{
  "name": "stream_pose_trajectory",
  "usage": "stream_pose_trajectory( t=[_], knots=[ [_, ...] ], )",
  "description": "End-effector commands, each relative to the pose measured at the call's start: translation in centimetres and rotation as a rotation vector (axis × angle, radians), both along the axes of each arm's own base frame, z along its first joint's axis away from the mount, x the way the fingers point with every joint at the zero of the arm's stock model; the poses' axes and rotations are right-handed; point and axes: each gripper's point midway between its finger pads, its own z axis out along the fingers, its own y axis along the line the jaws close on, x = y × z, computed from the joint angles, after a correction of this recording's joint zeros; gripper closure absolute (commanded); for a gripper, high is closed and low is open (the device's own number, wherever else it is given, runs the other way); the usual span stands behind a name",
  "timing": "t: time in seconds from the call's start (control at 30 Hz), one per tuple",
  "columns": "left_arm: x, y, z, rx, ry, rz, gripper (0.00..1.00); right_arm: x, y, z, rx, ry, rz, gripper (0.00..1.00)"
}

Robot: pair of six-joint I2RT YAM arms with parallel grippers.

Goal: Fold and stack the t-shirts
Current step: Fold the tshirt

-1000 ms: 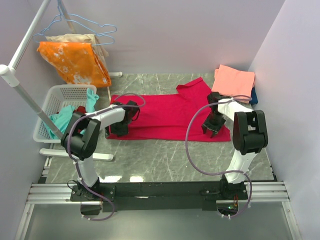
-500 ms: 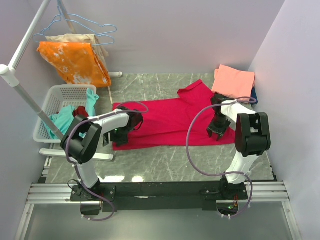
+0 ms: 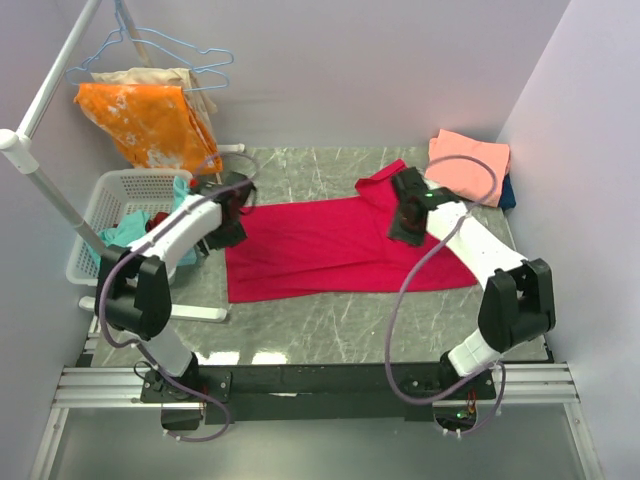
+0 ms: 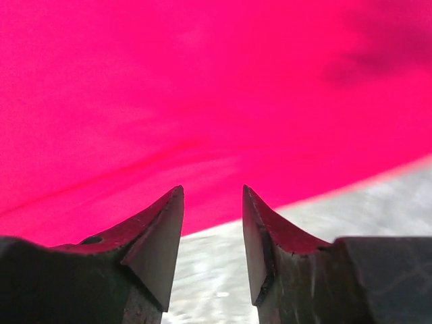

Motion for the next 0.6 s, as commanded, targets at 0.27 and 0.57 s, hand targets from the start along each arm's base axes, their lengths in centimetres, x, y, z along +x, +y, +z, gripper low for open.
stream_pose_trajectory(
  t=[0.27,0.57],
  knots=[
    [7.2,3.0,0.3,-0.207,-0.059,0.034,0.26,1.4,21.9,0.6,0.173,-0.088,0.614,0.51],
    [7.6,3.1,-0.3,-0.271,-0.028,-0.036,0.27,0.2,30.4,-1.1,0.192,-0.033,0.798,0.49]
  ],
)
